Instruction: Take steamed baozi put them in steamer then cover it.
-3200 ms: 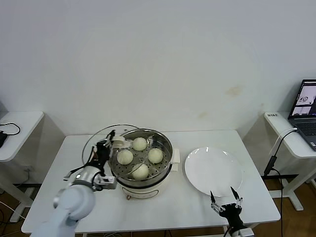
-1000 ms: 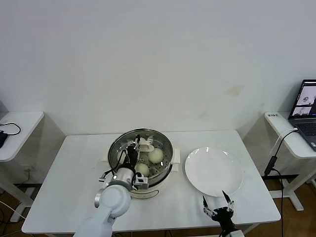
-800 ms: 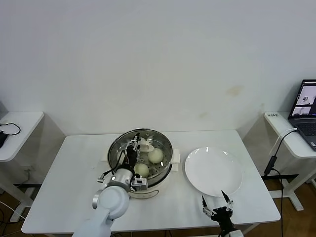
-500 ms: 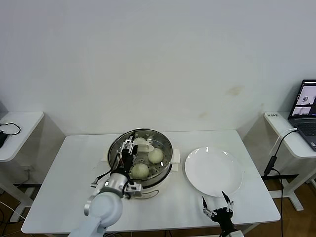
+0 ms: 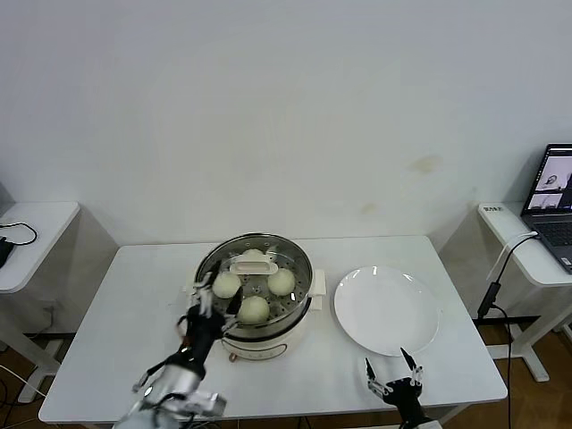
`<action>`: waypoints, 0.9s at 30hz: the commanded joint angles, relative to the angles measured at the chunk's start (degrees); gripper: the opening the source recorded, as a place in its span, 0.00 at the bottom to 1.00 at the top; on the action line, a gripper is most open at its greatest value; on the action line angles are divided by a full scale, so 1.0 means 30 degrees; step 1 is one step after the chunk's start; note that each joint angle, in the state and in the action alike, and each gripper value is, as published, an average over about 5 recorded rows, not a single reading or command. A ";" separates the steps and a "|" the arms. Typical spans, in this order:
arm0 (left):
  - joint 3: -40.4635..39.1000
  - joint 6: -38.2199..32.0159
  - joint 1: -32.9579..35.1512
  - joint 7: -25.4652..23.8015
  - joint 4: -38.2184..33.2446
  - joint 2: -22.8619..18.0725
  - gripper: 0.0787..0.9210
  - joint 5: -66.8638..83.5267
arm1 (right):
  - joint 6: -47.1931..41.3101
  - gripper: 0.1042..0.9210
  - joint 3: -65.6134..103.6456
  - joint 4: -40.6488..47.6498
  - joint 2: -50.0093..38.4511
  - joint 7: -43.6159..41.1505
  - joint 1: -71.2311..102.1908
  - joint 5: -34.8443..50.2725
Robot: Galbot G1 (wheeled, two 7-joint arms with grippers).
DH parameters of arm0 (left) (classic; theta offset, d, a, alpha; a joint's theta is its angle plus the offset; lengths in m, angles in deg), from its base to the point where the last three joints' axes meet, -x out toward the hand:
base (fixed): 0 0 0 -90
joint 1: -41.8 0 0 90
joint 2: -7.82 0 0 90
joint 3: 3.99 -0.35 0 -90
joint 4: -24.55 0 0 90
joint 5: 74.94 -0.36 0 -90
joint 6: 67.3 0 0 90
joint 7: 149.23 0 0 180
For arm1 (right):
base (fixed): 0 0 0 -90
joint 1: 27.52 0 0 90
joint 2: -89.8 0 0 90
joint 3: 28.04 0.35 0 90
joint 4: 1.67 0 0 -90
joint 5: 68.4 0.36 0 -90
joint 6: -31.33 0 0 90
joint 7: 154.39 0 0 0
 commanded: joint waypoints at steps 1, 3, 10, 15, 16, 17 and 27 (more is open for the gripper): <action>0.6851 -0.4878 0.7437 0.4655 0.0224 -0.1034 0.88 2.1065 | -0.0049 0.88 -0.0535 -0.1097 -0.0343 0.0077 0.0762 0.0614; 0.6718 -0.5348 0.8179 0.4868 0.0555 -0.0977 0.88 2.2886 | -0.0208 0.88 -0.0647 -0.1575 -0.0542 0.0136 0.1163 0.0869; 0.6340 -0.7882 0.9101 0.5307 0.1658 -0.1464 0.88 2.4175 | -0.0851 0.88 -0.0824 -0.3166 -0.1498 0.0248 0.2701 0.1576; 0.6463 -0.7940 0.9021 0.4879 0.2690 -0.1492 0.88 2.4765 | -0.1087 0.88 -0.1071 -0.3466 -0.1721 0.0442 0.2881 0.1273; 0.6525 -0.7923 0.9007 0.4804 0.2784 -0.1513 0.88 2.4840 | -0.1149 0.88 -0.1100 -0.3524 -0.1724 0.0497 0.2887 0.1201; 0.6586 -0.7856 0.9016 0.4737 0.2833 -0.1530 0.88 2.4878 | -0.1219 0.88 -0.1142 -0.3586 -0.1719 0.0550 0.2891 0.1132; 0.6636 -0.7069 0.9000 0.4207 0.2261 -0.1900 0.88 2.3964 | -0.2033 0.88 -0.1920 -0.4022 -0.1200 0.0897 0.2385 0.0672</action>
